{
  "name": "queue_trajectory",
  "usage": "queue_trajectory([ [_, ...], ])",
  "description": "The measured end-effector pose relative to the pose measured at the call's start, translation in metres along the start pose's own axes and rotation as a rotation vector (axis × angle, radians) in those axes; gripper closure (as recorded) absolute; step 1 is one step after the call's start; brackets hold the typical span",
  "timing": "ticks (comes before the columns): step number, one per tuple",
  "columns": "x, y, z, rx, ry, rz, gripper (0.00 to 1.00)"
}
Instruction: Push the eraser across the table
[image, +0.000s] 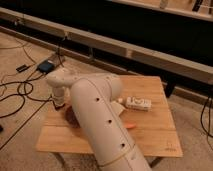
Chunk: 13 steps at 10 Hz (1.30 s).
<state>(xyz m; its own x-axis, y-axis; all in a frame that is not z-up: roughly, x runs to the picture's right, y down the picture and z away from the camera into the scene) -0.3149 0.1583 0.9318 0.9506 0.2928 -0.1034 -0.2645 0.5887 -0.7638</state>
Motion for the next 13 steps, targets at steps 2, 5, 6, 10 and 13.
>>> queue_trajectory([
  [2, -0.019, 0.019, 0.002, 0.002, -0.007, -0.052, 1.00],
  [5, -0.036, 0.040, 0.002, 0.006, -0.022, -0.110, 1.00],
  [6, -0.037, 0.044, 0.001, 0.007, -0.023, -0.119, 1.00],
  [10, -0.040, 0.056, -0.009, 0.013, -0.031, -0.153, 1.00],
  [13, -0.043, 0.063, -0.016, 0.021, -0.040, -0.175, 1.00],
])
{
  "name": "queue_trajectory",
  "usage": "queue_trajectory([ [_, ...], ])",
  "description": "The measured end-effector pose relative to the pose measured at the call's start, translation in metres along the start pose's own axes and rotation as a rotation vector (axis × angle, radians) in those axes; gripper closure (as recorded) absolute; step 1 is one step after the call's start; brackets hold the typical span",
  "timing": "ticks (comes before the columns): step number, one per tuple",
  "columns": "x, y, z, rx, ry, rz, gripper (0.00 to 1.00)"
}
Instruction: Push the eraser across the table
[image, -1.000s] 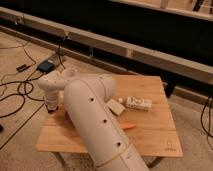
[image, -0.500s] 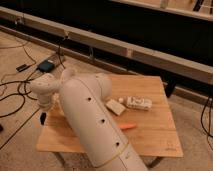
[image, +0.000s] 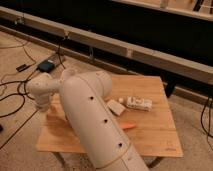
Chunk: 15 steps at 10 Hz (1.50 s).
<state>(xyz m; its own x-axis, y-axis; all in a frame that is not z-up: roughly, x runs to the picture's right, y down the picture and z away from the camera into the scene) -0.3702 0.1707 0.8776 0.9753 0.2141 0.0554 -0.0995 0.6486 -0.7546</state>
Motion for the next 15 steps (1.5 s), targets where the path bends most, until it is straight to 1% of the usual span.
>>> queue_trajectory([
  [1, -0.002, 0.008, 0.001, -0.007, 0.002, -0.013, 1.00],
  [2, -0.002, 0.007, -0.001, 0.002, 0.005, -0.020, 1.00],
  [3, -0.006, 0.007, -0.007, 0.012, -0.005, -0.026, 1.00],
  [5, -0.008, 0.009, -0.015, 0.019, -0.019, -0.039, 1.00],
  [7, -0.001, 0.009, -0.021, 0.021, -0.022, -0.039, 1.00],
  [9, 0.010, 0.006, -0.027, 0.020, -0.026, -0.028, 1.00],
  [10, 0.019, 0.004, -0.031, 0.018, -0.028, -0.019, 0.96],
  [11, 0.024, 0.001, -0.033, 0.020, -0.028, -0.013, 0.96],
  [13, 0.020, 0.004, -0.032, 0.017, -0.029, -0.018, 0.96],
  [15, 0.023, 0.002, -0.033, 0.018, -0.030, -0.013, 0.96],
])
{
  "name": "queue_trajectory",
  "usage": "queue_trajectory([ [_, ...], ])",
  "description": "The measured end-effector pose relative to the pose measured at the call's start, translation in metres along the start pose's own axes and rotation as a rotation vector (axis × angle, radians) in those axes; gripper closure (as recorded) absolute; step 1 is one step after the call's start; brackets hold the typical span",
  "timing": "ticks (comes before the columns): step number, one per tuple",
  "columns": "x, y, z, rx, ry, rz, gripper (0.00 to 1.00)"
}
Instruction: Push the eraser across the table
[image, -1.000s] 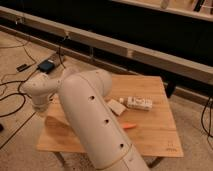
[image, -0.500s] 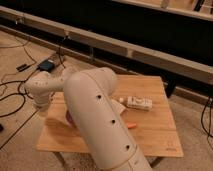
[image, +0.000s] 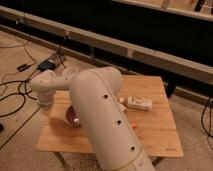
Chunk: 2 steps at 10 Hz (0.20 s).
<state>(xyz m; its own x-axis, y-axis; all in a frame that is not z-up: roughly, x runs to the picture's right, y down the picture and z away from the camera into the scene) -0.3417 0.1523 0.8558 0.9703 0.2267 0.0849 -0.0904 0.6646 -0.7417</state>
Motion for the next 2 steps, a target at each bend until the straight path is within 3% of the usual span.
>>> queue_trajectory([
  [2, -0.0026, 0.0020, 0.0010, -0.001, 0.001, -0.005, 0.96],
])
